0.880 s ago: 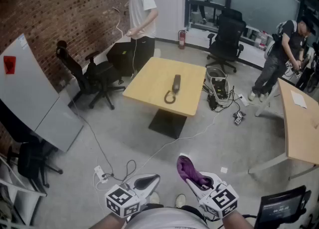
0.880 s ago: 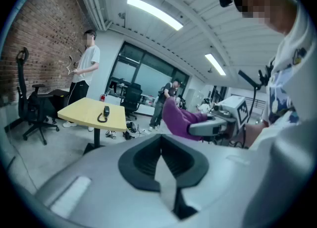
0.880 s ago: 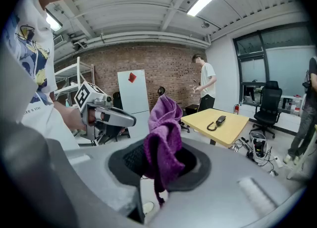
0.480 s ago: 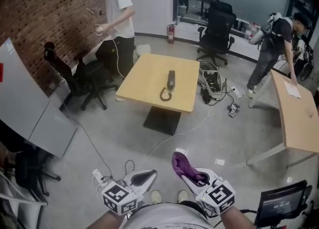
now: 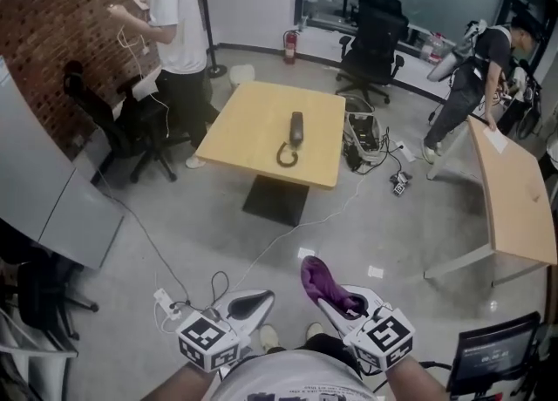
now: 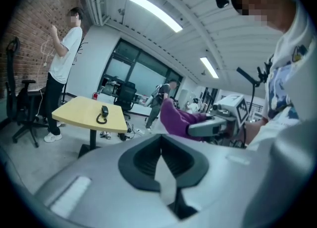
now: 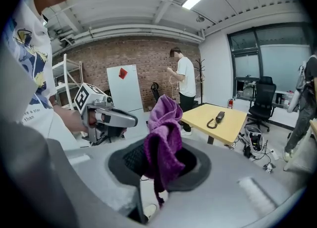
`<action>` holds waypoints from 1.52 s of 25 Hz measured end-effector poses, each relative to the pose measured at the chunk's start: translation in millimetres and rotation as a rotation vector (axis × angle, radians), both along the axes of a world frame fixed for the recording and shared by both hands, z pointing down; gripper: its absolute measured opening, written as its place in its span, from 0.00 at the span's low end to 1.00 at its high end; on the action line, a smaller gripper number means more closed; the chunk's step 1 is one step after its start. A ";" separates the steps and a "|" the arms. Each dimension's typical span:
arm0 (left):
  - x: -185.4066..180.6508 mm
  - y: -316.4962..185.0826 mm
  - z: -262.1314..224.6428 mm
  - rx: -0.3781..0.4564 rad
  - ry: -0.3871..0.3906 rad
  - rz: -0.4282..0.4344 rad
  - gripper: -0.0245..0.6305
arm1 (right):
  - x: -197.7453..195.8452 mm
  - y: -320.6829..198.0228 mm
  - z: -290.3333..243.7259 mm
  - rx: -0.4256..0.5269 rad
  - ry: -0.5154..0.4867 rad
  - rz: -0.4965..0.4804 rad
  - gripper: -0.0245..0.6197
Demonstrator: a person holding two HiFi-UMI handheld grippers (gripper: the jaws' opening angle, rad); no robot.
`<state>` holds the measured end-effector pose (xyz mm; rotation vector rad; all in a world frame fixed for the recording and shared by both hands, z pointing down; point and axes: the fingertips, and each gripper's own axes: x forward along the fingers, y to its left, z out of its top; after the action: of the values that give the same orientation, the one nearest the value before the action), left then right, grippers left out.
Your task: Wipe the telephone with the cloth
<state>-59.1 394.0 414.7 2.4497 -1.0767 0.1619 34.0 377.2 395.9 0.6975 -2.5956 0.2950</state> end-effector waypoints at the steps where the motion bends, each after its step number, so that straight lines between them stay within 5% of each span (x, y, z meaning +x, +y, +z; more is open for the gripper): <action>1: -2.3 0.5 2.0 -0.008 -0.002 -0.002 0.04 | -2.4 -0.1 0.2 -0.004 0.002 0.000 0.17; 10: -10.8 -30.0 14.4 -0.041 0.006 -0.033 0.04 | -4.4 -25.8 11.0 -0.040 0.017 -0.007 0.17; 26: -0.5 -211.6 3.4 -0.040 -0.106 -0.164 0.11 | 20.6 -204.8 8.1 -0.023 -0.047 -0.089 0.17; 38: -33.6 -332.4 39.8 -0.150 -0.140 -0.160 0.21 | 22.7 -298.3 27.1 -0.090 -0.027 0.060 0.17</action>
<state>-92.7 61.7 454.5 2.2355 -1.2674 0.3542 56.8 78.9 423.0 0.7459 -2.5719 0.4395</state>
